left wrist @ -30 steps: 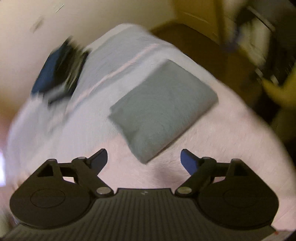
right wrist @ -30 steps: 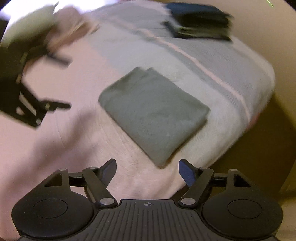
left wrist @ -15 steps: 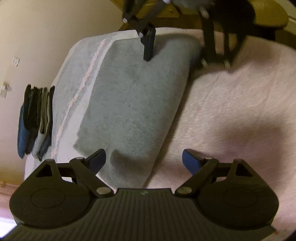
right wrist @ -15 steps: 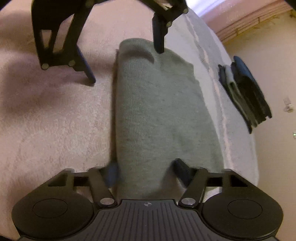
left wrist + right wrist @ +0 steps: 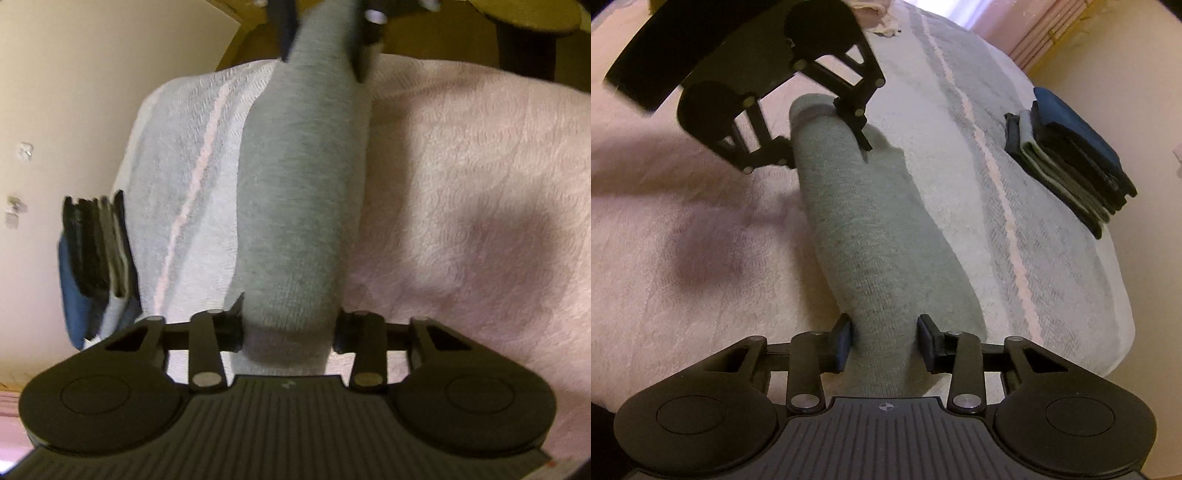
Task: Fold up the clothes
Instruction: 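Grasp the folded cloth's end with the right gripper while the left gripper grasps the other end, then lift the folded cloth with both grippers and carry it toward the dark clothes stack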
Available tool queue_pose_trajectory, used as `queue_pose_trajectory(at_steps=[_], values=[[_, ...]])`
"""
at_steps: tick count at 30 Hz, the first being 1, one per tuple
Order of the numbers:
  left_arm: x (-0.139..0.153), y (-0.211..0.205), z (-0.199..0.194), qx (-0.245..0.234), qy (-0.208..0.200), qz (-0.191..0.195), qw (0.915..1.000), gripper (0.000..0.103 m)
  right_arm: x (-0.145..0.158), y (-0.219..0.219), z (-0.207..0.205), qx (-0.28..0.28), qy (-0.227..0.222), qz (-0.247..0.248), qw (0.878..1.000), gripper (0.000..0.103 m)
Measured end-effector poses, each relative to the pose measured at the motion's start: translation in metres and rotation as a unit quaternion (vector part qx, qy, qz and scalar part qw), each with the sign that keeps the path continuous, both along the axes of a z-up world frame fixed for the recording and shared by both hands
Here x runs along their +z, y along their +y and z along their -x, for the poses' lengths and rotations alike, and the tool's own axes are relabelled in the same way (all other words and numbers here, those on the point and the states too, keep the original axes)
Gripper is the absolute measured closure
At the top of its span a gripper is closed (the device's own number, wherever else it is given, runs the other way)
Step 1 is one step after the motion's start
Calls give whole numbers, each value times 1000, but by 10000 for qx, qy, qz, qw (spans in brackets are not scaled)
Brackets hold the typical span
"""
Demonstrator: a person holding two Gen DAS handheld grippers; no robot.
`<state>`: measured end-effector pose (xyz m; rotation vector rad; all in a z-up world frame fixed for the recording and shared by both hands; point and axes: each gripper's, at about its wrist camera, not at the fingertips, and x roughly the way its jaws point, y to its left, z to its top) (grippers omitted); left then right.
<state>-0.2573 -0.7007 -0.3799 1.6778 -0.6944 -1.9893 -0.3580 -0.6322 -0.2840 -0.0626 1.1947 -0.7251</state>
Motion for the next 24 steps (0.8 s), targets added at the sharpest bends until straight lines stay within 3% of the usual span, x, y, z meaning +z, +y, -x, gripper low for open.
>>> queue_pose_trajectory(at_steps=[1,3,4,9,11,12,14,17,24], values=[[2,-2,0,77,38,-119,9999,71,-4,5,-2,-3,75,102,9999,59],[3,-7,-2,208,98,-299,9993,72,-17,14,-7,91,325,309,9990,41],[4,-9,-3,287,149,-402,9987,72,-23,18,-8,208,433,375,9981,40],[8,-16,-3,598,359,-752,9947,72,-52,16,-11,667,877,540,9924,40],[11,-16,-4,606,368,-781,9944,72,-53,12,-5,732,912,569,9915,46],[13,-17,-3,672,415,-834,9934,73,-51,10,-2,723,875,477,9924,54],[23,-17,-2,801,500,-979,9907,73,-40,8,0,713,925,399,9924,66],[49,-12,0,911,617,-1216,9865,73,-7,3,5,675,919,199,9933,72],[131,10,-3,1165,891,-1730,9739,73,85,23,9,871,787,-209,9929,73]])
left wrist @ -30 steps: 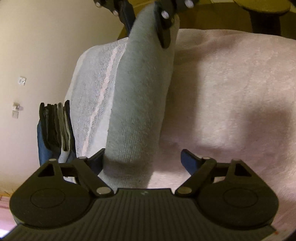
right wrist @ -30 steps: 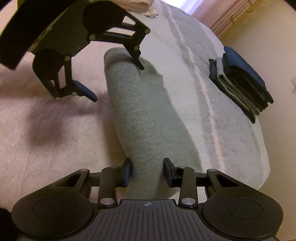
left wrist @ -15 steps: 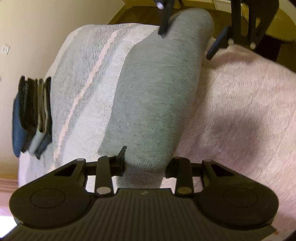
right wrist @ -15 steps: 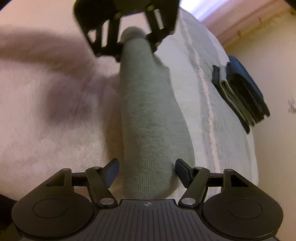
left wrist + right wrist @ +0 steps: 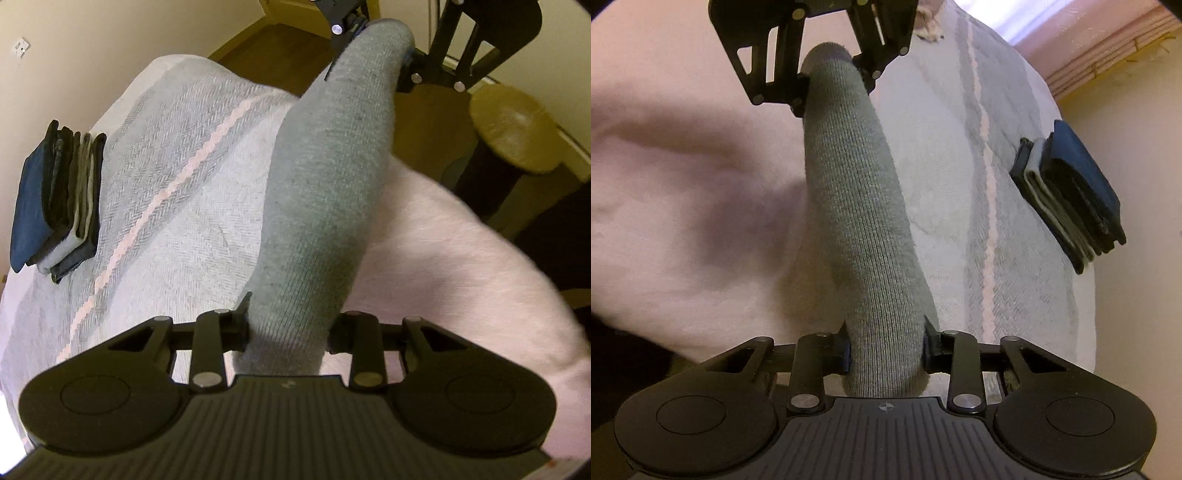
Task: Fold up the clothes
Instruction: 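Lift the folded cloth with both grippers and carry it toward the dark clothes stack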
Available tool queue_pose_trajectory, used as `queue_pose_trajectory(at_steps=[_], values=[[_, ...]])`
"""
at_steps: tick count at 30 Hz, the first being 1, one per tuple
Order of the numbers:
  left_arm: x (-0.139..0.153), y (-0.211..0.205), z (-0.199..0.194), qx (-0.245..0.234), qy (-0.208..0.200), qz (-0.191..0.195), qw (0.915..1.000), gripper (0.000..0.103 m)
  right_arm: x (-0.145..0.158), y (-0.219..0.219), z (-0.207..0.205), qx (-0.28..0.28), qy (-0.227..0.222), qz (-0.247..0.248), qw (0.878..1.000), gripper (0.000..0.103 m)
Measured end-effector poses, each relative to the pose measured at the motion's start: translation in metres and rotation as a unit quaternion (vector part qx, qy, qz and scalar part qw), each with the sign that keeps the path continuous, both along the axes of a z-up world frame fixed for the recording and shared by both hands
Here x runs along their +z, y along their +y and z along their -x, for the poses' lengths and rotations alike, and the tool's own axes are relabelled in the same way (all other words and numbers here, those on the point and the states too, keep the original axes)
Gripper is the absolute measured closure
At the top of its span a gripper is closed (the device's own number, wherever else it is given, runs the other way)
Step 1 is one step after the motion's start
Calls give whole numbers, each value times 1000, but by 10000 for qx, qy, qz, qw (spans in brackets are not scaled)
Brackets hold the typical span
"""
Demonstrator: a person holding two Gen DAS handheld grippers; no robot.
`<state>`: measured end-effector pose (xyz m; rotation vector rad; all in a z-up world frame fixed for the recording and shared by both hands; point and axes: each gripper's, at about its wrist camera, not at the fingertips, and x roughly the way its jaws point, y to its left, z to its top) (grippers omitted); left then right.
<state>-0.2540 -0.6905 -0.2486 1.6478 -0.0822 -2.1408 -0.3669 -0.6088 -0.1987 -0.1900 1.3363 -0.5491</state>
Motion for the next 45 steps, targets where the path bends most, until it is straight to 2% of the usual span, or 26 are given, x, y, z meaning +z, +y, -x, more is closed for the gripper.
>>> queue_pose_trajectory(at_steps=[4,12,16,27,31,40,45], values=[[30,13,-4,115,15,-133,9998,73,34,8,-4,66,-106,-273,9995,73],[62,8,-3,666,-20,-141,9977,73,65,6,-2,543,-191,-297,9979,73],[72,-12,8,997,-60,-161,9949,73,71,-23,12,887,-235,-322,9953,73],[96,-86,52,2040,-23,-146,9789,73,90,-118,63,1848,-239,-274,9821,73],[114,-112,52,2243,7,3,9745,73,107,-153,67,2012,-245,-202,9790,73],[163,-185,31,2232,228,696,9720,73,159,-214,56,2027,-110,560,9776,73],[191,-241,25,2260,163,1018,9687,73,187,-276,51,2145,-126,759,9737,73]])
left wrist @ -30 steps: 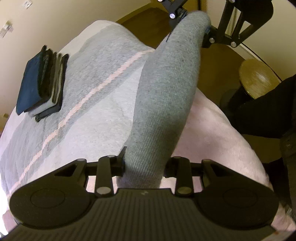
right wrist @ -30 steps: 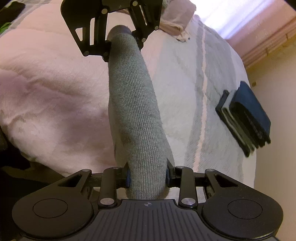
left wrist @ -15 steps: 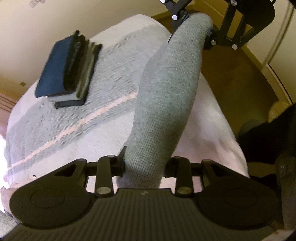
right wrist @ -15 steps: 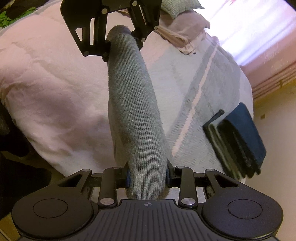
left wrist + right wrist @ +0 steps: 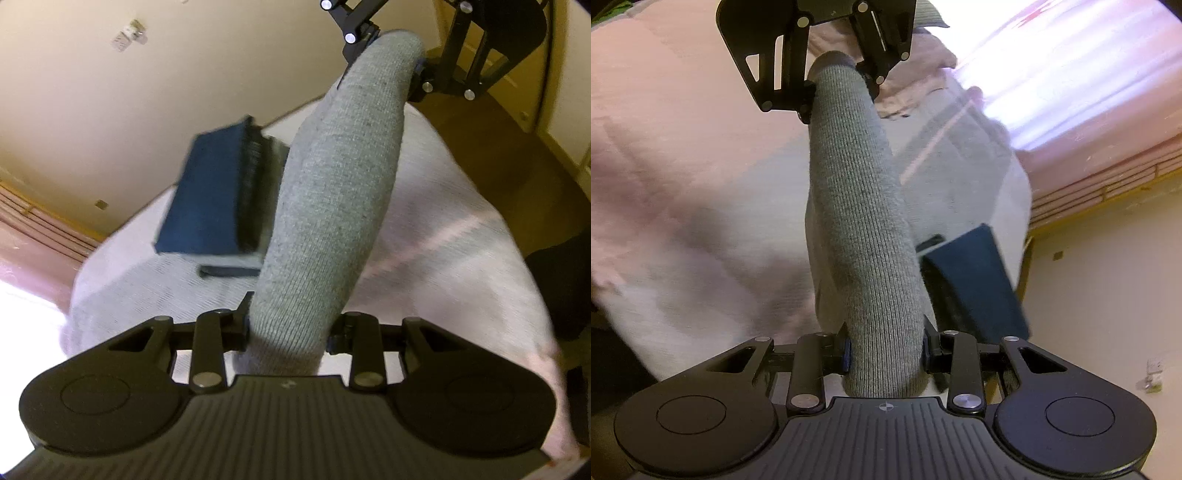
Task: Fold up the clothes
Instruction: 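Lift the folded cloth with both grippers and carry it toward the dark clothes stack, then lower the folded cloth onto the dark clothes stack with both grippers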
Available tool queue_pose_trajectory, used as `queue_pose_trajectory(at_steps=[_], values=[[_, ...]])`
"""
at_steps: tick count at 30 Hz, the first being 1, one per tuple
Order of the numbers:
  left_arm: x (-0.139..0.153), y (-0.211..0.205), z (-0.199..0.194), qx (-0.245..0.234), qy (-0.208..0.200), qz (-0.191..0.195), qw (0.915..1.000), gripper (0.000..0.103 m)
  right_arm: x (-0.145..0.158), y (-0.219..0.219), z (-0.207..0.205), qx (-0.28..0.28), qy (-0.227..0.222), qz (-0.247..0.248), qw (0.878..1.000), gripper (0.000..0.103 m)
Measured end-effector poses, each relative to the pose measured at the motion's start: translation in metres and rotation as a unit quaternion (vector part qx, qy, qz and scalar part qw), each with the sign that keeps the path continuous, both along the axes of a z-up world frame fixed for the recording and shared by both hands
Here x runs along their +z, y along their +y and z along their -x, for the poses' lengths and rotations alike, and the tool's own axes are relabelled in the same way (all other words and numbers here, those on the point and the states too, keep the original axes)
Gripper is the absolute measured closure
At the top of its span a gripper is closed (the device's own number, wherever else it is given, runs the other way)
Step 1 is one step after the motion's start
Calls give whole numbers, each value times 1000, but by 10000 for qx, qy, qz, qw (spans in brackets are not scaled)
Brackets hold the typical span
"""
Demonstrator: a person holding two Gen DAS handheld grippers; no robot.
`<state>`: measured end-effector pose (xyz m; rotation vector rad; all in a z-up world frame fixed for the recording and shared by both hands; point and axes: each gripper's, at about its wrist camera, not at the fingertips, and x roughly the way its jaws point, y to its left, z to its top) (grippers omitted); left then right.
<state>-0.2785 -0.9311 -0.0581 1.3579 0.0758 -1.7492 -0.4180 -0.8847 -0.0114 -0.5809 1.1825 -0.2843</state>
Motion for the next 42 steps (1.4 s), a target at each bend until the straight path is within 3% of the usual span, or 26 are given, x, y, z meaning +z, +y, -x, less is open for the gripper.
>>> queue_pose_trajectory(at_steps=[6,14,17,20,23,27,28,29,32,34,40,42], values=[[6,-108,-6,436,-21,320,9985,73,9,-119,3,472,-33,251,9986,73],[-18,-272,-18,1542,-69,508,9867,73,-17,-303,-4,1282,-99,459,9906,73],[-25,-319,-29,1794,-332,738,9805,73,-26,-354,-15,1456,-221,634,9871,73],[-41,-346,-37,1967,-702,1229,9702,73,-44,-388,-22,1604,-490,1096,9797,73],[-90,-358,-34,1981,-963,1567,9628,73,-92,-402,-19,1703,-783,1538,9702,72],[-191,-360,-9,1886,-934,873,9737,70,-193,-395,-1,1773,-259,1105,9776,72],[-210,-355,-3,1839,-952,742,9755,70,-210,-389,7,1831,-228,1182,9757,71],[-223,-347,4,1811,-1098,876,9734,70,-219,-382,15,1934,-347,1411,9703,70],[-224,-331,10,1916,-1208,1253,9659,64,-216,-378,29,1915,-629,1450,9687,69],[-220,-325,14,1905,-1307,1394,9629,64,-214,-381,29,1895,-549,1561,9678,67],[-221,-317,15,1847,-1328,1374,9640,72,-200,-387,24,1676,-487,1287,9762,69],[-216,-312,17,1877,-1264,1428,9635,73,-188,-370,25,1594,-565,1343,9764,71]])
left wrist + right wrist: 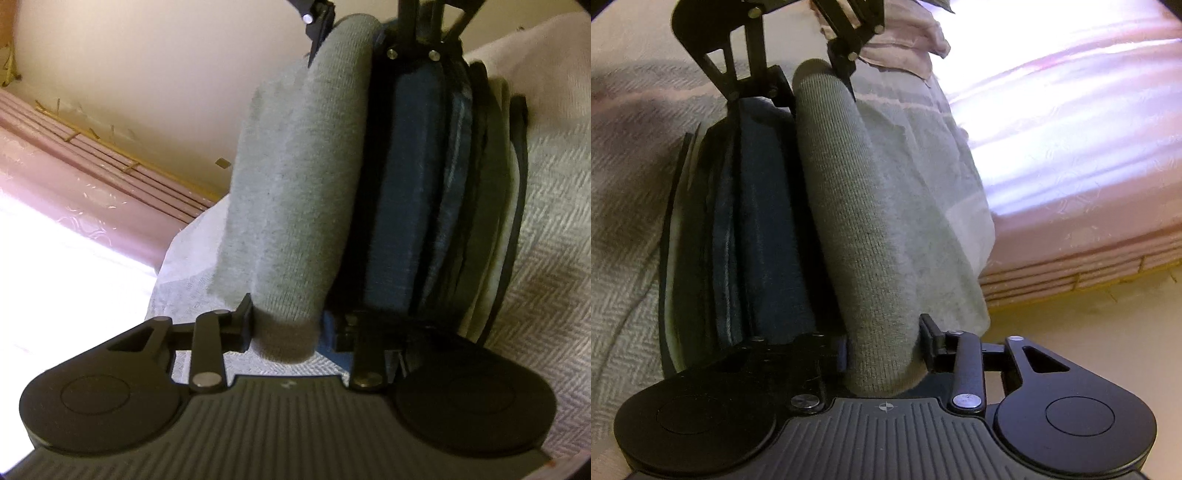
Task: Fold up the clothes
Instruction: 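Lower the folded cloth onto the dark clothes stack with both grippers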
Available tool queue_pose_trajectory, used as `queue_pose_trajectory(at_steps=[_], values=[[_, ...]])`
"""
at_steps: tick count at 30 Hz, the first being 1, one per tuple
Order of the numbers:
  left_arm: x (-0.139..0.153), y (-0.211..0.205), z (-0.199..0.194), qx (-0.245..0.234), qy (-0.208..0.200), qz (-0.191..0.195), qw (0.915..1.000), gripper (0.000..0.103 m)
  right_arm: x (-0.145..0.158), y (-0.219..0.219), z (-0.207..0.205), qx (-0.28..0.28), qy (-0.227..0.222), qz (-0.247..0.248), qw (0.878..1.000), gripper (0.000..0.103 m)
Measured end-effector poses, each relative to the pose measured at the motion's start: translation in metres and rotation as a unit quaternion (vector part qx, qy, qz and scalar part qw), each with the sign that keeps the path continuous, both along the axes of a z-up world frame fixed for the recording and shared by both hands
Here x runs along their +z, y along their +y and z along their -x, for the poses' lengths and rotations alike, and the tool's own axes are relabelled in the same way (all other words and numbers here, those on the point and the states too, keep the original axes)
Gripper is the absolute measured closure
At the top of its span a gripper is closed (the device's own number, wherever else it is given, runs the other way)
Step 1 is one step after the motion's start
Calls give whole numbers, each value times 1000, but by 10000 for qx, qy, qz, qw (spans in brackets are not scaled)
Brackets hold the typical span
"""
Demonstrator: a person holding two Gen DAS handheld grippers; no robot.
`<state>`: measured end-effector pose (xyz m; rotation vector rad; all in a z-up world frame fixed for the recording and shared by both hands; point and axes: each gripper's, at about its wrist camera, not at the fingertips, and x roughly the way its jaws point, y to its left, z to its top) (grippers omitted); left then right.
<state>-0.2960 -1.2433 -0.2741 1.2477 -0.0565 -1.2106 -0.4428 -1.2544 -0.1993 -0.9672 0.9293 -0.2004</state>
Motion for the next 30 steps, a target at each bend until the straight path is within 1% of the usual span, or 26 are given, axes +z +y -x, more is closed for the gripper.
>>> queue_pose_trajectory(at_steps=[1,2,4,5,6,7,9,10,12,14,16,18,19,20,22,23,25,27,30], values=[[1,11,10,-7,23,50,10000,73,6,10,4,-13,-58,-50,10000,71],[0,19,15,-39,53,63,10000,73,2,21,11,-2,-71,-78,9999,71],[-8,31,21,-135,75,-75,9999,73,-11,26,18,65,42,-83,9999,71],[-16,32,24,-169,65,-160,9997,73,-18,27,24,136,97,11,9999,71],[-22,25,23,-152,69,-219,9996,73,-23,25,15,202,108,119,9997,71],[-24,20,22,-78,84,-198,9997,73,-20,24,14,183,85,121,9997,71],[-20,8,18,66,156,-118,9998,72,-15,22,2,77,24,-8,10000,70],[-18,7,17,75,172,-132,9997,69,-13,21,1,73,43,-2,10000,70],[-17,8,18,-14,118,-239,9996,68,-14,26,2,166,140,74,9997,68],[-15,14,17,-101,116,-365,9992,66,-10,32,6,166,157,47,9997,65],[-10,24,15,-78,250,-442,9987,65,1,37,12,15,121,-124,9998,62],[-5,44,14,78,386,-502,9980,65,13,42,23,-223,63,-303,9993,61],[-1,50,11,189,474,-501,9974,65,21,41,25,-387,47,-533,9978,61],[7,59,11,361,654,-460,9961,65,30,41,30,-576,-10,-847,9947,61],[23,63,3,770,1045,-258,9912,65,50,39,38,-926,-277,-1576,9828,61],[30,65,1,901,1209,-145,9885,66,63,34,40,-1104,-471,-2007,9723,61],[45,59,-6,1130,1584,98,9808,66,80,24,32,-1331,-778,-2522,9553,61],[56,47,-12,1199,1879,220,9746,66,92,10,17,-1506,-1042,-2930,9384,62],[63,19,-21,1162,2209,330,9678,66,91,-17,-1,-1852,-1285,-3617,9046,63]])
